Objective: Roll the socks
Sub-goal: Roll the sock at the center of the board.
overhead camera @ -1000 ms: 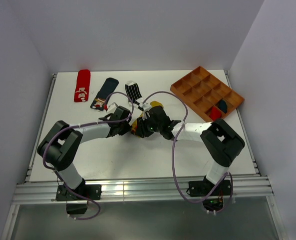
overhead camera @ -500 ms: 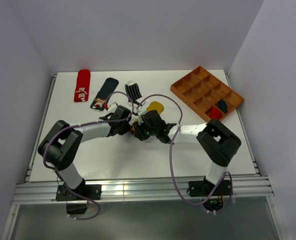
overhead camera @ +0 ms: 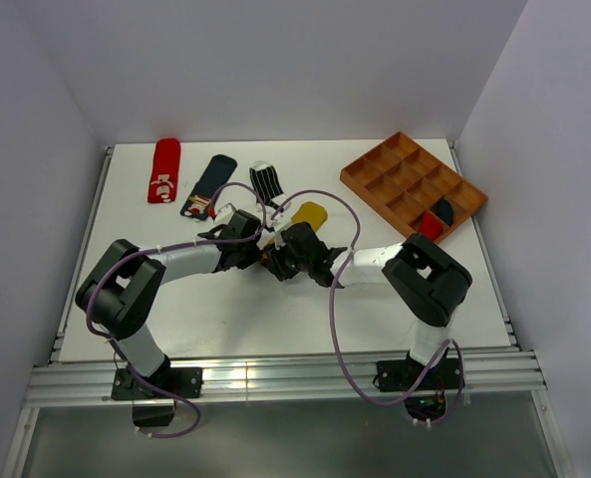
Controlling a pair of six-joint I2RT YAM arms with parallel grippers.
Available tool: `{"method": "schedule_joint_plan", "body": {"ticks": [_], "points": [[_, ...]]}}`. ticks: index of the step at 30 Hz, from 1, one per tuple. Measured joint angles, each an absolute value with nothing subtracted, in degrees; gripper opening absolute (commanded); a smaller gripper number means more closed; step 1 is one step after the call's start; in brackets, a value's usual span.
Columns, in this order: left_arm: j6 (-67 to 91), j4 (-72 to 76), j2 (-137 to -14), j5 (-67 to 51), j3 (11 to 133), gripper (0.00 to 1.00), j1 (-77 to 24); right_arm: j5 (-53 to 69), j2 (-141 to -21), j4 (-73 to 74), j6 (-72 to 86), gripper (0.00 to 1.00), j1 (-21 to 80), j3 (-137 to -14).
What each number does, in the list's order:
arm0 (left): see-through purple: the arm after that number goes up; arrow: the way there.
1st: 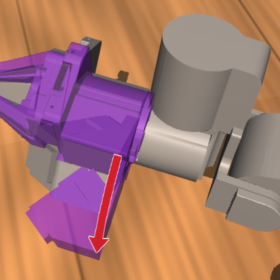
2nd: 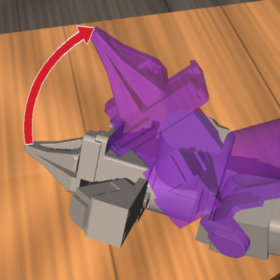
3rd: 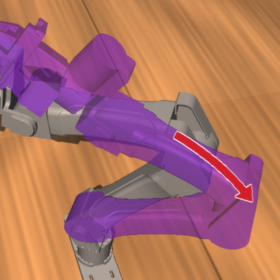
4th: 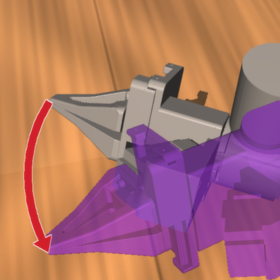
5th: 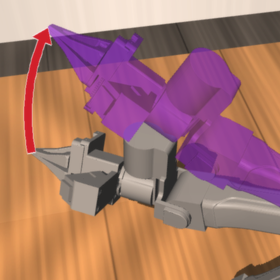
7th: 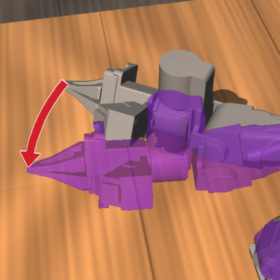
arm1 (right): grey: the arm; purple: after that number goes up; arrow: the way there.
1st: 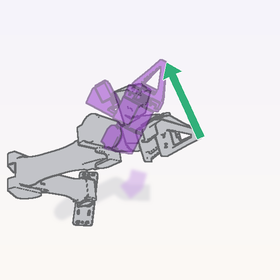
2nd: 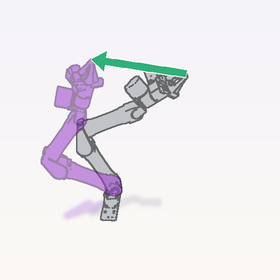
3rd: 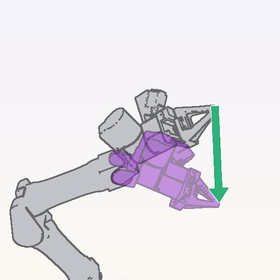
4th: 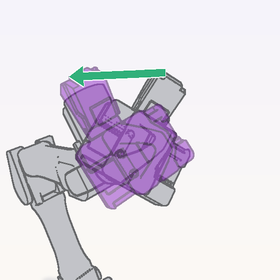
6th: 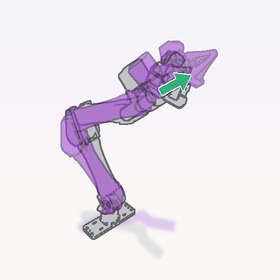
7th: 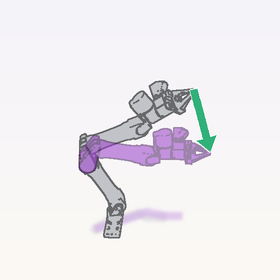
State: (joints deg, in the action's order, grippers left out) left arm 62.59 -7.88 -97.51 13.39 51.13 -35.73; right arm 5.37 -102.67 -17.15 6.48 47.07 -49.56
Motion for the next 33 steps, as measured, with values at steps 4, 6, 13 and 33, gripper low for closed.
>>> {"method": "schedule_joint_plan", "body": {"ticks": [4, 6, 13, 33], "points": [[62.37, -7.92, -97.51, 13.39, 51.2, 0.11, -35.73, 2.94, -104.49, -16.36, 6.46, 0.44, 47.13, -50.76], [62.22, -7.99, -97.6, 13.41, 51.33, 0.11, -35.7, 2.09, -104.95, -15.59, 6.63, 0.44, 47.35, -51.59], [62.11, -8.45, -97.76, 13.63, 51.72, 0.11, -35.73, -1.19, -105.03, -13.26, 6.74, 0.37, 48.58, -52.56], [62.83, -8.93, -95.74, 15.0, 50.0, 0.34, -35.46, 14.44, -106.98, -7.79, 14.83, 0.0, 41.34, -56.36]]}}
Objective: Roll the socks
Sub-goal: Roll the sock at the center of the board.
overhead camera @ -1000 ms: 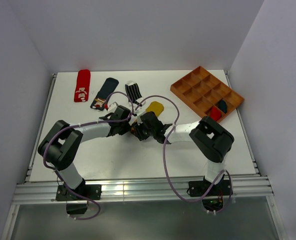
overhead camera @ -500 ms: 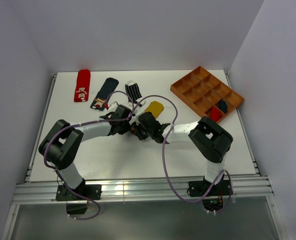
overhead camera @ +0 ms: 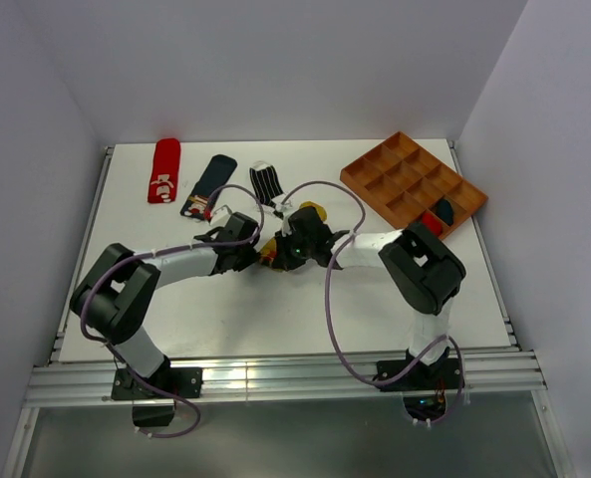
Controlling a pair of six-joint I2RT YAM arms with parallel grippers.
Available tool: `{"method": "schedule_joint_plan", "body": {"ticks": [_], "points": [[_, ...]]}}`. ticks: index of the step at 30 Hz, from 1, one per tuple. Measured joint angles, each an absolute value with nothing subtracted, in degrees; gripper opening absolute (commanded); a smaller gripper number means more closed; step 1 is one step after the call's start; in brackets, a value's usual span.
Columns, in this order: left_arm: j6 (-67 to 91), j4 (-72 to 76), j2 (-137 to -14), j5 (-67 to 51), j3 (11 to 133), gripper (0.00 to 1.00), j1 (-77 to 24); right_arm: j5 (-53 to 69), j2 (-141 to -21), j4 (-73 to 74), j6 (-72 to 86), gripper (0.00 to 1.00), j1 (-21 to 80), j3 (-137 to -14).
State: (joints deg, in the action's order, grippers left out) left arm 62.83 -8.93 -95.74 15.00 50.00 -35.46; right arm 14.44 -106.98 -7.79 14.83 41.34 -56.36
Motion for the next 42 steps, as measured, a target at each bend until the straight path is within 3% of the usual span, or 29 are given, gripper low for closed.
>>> {"method": "schedule_joint_plan", "body": {"ticks": [8, 16, 25, 42], "points": [[64.49, -8.95, -88.71, 16.4, 44.25, 0.64, -35.22, 34.81, -112.36, -11.73, 27.94, 0.0, 33.04, -57.01], [67.77, -3.42, -83.85, 15.16, 37.17, 0.68, -35.07, 46.28, -117.03, -15.77, 40.51, 0.0, 29.61, -56.97], [70.06, 3.88, -86.74, 12.6, 36.86, 0.63, -35.03, 50.37, -118.96, -17.96, 45.84, 0.0, 29.52, -56.71], [73.12, 7.07, -92.12, 10.15, 38.79, 0.31, -34.94, 51.24, -119.52, -21.3, 49.65, 0.0, 28.97, -55.44]]}}
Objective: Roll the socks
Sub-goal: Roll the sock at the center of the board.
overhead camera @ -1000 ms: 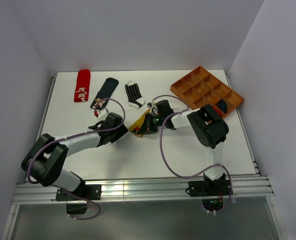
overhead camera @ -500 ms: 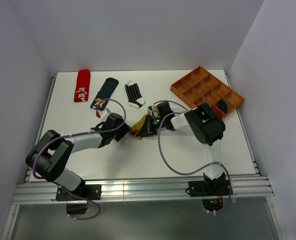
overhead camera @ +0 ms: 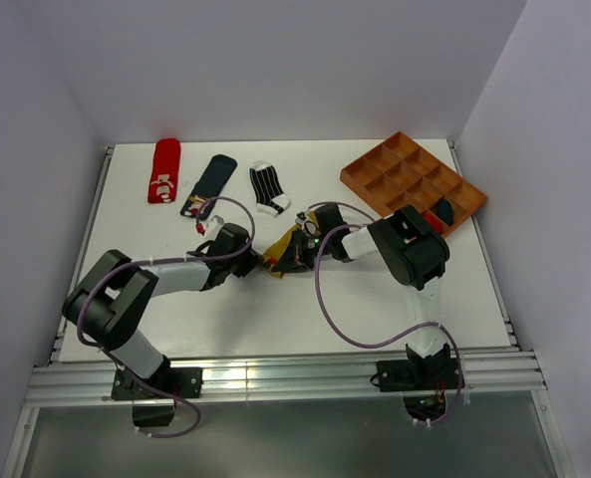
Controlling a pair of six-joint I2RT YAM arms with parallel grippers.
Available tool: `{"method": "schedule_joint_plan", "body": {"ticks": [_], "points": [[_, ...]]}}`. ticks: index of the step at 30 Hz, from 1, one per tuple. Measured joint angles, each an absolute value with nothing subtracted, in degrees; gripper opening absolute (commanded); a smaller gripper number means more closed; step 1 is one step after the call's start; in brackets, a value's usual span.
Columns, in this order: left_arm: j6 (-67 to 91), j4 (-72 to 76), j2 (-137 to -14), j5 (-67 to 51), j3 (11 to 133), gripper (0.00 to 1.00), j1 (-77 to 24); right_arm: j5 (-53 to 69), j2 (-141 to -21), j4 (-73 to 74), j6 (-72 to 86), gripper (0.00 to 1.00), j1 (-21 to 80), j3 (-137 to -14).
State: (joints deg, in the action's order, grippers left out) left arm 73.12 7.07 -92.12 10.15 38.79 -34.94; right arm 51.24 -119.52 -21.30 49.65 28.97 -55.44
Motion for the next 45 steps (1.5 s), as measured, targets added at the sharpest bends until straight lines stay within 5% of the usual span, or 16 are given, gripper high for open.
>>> {"method": "schedule_joint_plan", "body": {"ticks": [4, 7, 13, 29, 45], "points": [[73.17, 7.57, -93.25, 9.89, 39.46, 0.21, -34.94, 51.11, -119.52, -21.3, 49.58, 0.05, 28.97, -55.44], [73.14, 7.46, -93.8, 9.85, 40.1, 0.01, -34.94, 50.98, -119.37, -21.37, 48.88, 0.24, 28.97, -55.4], [71.35, 4.45, -94.61, 9.91, 42.7, 0.0, -34.96, 45.08, -113.71, -17.45, 41.3, 0.39, 29.85, -53.91], [63.26, -4.19, -96.38, 10.41, 48.95, 0.0, -35.2, 5.5, -94.24, -9.76, 13.39, 0.45, 48.31, -48.53], [61.91, -3.9, -96.47, 10.37, 48.95, 0.0, -35.22, -1.15, -98.08, -12.64, 6.87, 0.46, 50.65, -48.45]]}}
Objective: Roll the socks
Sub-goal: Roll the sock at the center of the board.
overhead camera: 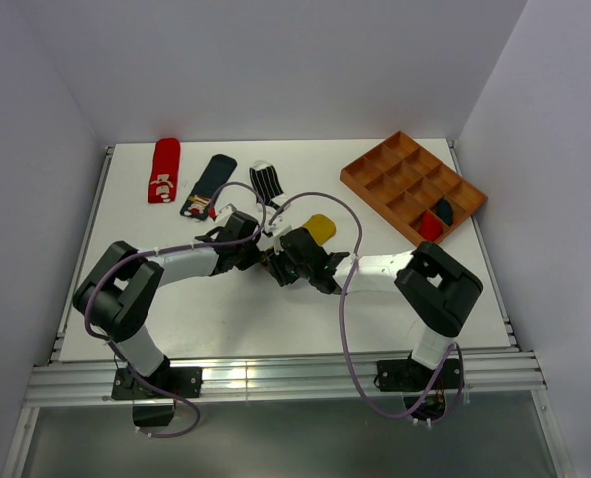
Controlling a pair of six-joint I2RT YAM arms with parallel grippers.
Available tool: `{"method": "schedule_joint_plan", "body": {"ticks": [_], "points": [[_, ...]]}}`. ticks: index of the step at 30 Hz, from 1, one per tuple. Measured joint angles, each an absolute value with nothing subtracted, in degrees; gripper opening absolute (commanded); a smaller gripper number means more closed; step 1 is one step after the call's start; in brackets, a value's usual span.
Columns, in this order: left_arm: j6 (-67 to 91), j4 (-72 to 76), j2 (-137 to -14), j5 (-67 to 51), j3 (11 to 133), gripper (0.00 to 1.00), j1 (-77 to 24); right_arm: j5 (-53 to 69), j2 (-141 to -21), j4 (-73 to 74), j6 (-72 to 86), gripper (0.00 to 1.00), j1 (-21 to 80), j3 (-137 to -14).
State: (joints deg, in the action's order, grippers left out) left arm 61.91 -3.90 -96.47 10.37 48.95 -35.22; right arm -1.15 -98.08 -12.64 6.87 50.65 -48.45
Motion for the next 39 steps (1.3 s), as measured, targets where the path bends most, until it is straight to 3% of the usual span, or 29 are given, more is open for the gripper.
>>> {"method": "schedule_joint_plan", "body": {"ticks": [26, 39], "points": [[61.73, -3.46, -96.62, 10.31, 48.95, 0.0, -35.22, -0.38, -95.07, -17.28, 6.04, 0.45, 50.87, -47.62], [62.04, -3.22, -96.66, 10.07, 48.88, 0.0, -35.18, 0.47, -101.89, -17.63, 6.04, 0.45, 51.18, -48.29]]}}
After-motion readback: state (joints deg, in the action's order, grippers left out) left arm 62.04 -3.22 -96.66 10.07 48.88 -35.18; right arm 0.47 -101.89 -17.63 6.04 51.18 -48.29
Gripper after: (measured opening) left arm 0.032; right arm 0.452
